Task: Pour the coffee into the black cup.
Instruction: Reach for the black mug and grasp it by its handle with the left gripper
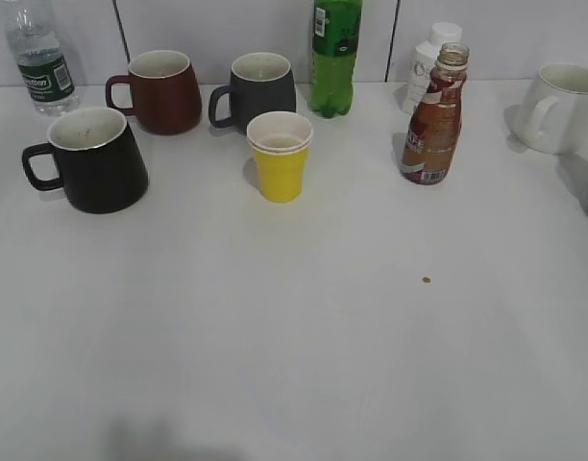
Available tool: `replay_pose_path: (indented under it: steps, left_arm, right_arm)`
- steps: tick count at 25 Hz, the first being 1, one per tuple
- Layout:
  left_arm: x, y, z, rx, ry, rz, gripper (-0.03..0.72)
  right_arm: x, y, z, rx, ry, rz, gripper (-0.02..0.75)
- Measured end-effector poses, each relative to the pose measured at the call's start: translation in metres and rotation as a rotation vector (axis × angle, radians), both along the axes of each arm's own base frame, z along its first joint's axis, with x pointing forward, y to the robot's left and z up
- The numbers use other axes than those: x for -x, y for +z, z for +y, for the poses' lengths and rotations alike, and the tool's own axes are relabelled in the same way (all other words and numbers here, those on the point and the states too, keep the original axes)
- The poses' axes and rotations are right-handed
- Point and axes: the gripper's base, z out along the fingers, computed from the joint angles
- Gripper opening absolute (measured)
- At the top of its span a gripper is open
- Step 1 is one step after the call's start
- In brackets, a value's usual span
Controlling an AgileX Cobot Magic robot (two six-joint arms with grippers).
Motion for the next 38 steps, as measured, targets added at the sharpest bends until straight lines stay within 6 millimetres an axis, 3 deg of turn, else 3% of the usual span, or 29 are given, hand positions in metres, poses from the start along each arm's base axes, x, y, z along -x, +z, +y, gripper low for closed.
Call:
replay_pose_path:
  steps: [3,9,12,26,38]
  left_arm:
    - [-0.022,-0.007,0.000,-0.008,-0.016,-0.025,0.456]
    - [-0.054,-0.060,-0.006,-0.009,-0.090,-0.063,0.457]
    - [-0.070,-0.088,-0.012,0.020,-0.124,0.027,0.457]
    - [-0.114,-0.151,-0.027,0.069,-0.186,0.204,0.457]
    - [-0.132,-0.184,-0.029,0.125,-0.190,0.205,0.457]
  right_arm:
    - [0.000,0.000,0.000,0.000,0.000,0.000,0.570]
    - [0.000,0.000,0.000,0.000,0.000,0.000,0.570]
    - [0.000,0.000,0.000,0.000,0.000,0.000,0.570]
    - [0.000,0.000,0.000,-0.001,0.000,0.000,0.570]
    - [0.000,0.000,0.000,-0.001,0.000,0.000,0.570]
